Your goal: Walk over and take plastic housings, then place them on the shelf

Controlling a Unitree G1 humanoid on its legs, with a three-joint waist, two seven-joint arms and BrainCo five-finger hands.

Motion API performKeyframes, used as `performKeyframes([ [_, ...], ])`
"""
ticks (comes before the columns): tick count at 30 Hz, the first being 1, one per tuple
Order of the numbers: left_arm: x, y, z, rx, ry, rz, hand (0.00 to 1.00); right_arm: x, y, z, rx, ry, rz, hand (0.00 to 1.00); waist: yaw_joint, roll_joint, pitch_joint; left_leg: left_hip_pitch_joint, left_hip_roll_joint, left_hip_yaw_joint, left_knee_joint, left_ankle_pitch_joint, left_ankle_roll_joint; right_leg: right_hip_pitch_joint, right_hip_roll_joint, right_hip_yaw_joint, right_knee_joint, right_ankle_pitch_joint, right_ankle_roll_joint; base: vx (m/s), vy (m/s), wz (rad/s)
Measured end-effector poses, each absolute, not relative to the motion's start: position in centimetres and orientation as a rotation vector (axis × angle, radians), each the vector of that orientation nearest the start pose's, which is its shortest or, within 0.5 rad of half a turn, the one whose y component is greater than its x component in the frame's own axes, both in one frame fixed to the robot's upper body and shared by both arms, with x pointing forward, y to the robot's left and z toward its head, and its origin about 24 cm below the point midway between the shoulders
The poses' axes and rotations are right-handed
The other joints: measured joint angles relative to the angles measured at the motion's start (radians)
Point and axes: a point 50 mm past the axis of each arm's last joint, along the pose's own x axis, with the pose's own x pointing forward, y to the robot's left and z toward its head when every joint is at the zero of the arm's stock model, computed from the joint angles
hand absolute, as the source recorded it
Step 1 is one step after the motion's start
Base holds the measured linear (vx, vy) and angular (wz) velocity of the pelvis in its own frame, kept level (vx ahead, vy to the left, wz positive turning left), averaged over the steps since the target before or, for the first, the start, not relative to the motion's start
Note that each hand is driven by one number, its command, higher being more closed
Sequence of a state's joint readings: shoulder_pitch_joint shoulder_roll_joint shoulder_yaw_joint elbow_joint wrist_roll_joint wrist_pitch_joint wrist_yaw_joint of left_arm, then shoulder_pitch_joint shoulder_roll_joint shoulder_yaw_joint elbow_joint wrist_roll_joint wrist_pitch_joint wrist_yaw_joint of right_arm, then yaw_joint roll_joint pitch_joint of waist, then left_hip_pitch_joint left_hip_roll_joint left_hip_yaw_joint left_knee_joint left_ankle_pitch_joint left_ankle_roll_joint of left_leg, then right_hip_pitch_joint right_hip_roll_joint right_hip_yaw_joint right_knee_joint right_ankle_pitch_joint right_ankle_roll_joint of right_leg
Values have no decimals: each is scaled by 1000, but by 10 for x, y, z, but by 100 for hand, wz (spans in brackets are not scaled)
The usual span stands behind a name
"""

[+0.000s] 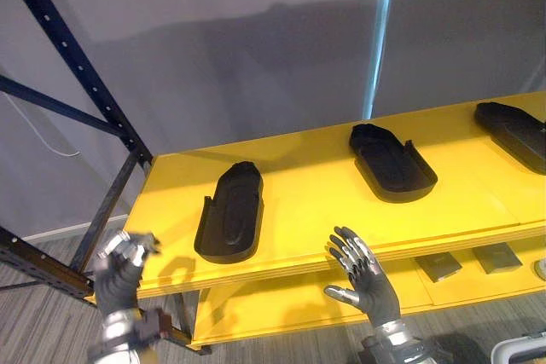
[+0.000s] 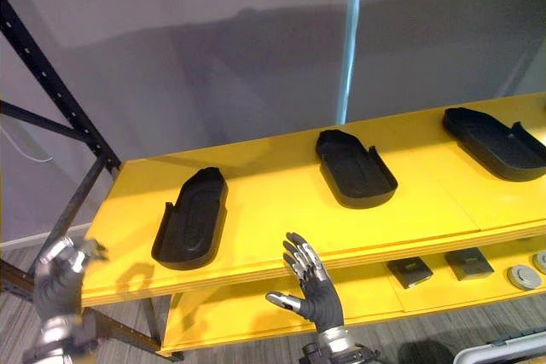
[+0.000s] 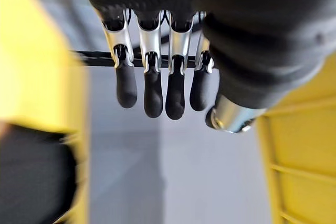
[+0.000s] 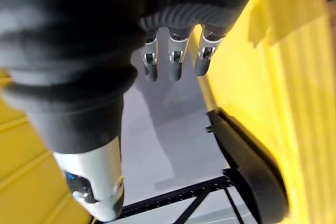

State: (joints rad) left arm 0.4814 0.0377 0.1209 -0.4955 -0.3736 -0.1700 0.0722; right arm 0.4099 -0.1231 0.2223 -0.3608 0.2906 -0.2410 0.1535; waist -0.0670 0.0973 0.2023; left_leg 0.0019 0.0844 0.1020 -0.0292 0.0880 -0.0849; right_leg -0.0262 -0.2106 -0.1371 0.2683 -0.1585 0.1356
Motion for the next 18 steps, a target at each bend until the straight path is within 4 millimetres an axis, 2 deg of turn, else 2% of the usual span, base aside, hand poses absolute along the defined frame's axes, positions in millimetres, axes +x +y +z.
performKeyframes([
  [5, 150, 191, 64, -320, -145, 166, 100, 165, -140, 62, 254, -189, 165, 0, -3, -1, 15, -37, 3, -8, -3, 20, 3, -36, 4, -6, 0, 11, -3, -22, -9, 7],
  [10, 156, 176, 54, -377, -129, 86, 100, 165, -149, 66, 252, -236, 66, 0, -17, 1, 85, -53, 2, 10, -8, 25, 3, -67, 5, 14, 1, 17, -3, -2, 8, -9],
  [14, 168, 168, 61, -374, -187, 15, 100, 166, -152, 61, 234, -218, 57, 0, -26, 3, 118, -72, 1, 15, -12, 27, 3, -87, 4, 20, 3, 21, 0, 28, 5, -3],
  [18, 186, 163, 72, -364, -255, -26, 100, 168, -153, 66, 225, -254, 62, 0, -37, 8, 165, -68, 2, 35, -18, 27, 3, -97, 6, 40, 2, 21, 0, 14, 6, -12],
])
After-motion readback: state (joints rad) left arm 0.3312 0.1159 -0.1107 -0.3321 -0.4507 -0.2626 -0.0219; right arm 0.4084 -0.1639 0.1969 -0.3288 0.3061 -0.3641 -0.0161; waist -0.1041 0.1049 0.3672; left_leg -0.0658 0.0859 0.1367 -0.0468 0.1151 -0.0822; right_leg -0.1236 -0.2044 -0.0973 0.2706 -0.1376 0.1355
